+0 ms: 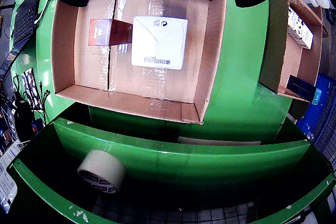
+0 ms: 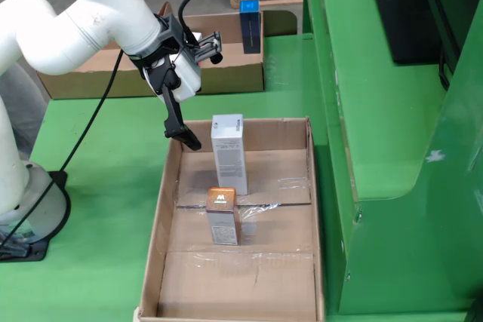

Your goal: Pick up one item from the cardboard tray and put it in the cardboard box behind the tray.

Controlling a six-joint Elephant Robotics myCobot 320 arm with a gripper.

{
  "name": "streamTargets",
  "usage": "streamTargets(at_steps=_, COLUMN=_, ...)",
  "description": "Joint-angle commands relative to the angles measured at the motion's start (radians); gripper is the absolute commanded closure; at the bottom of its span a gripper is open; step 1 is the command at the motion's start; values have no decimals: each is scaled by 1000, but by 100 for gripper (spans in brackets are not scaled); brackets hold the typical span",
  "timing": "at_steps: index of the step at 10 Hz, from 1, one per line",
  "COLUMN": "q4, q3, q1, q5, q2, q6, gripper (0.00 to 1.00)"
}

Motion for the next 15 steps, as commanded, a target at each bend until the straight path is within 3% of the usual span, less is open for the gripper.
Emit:
streamTargets(at_steps=1, q4=9, q3=32, q1=7, q5=-9, q2=19, q6=6, gripper=0)
streamTargets(at_steps=5, q4=19, q3=49, q1=-2, q5=-18, q2=6, q6=-3, gripper=0)
streamTargets(at_steps=8, q4=-37, q3=201, q1=-18, q5=-17, q2=-81, q6=-14, gripper=0)
streamTargets(at_steps=10, q4=-192, q3=554, q1=-38, q5=-9, q2=-271, q6=-32, gripper=0)
streamTargets(at_steps=11, q4=-319, q3=873, q1=-47, q5=-8, q2=-439, q6=-46, gripper=0)
streamTargets(at_steps=15, q4=-129, q3=873, q1=-50, q5=-34, q2=-504, q6=-76, gripper=0)
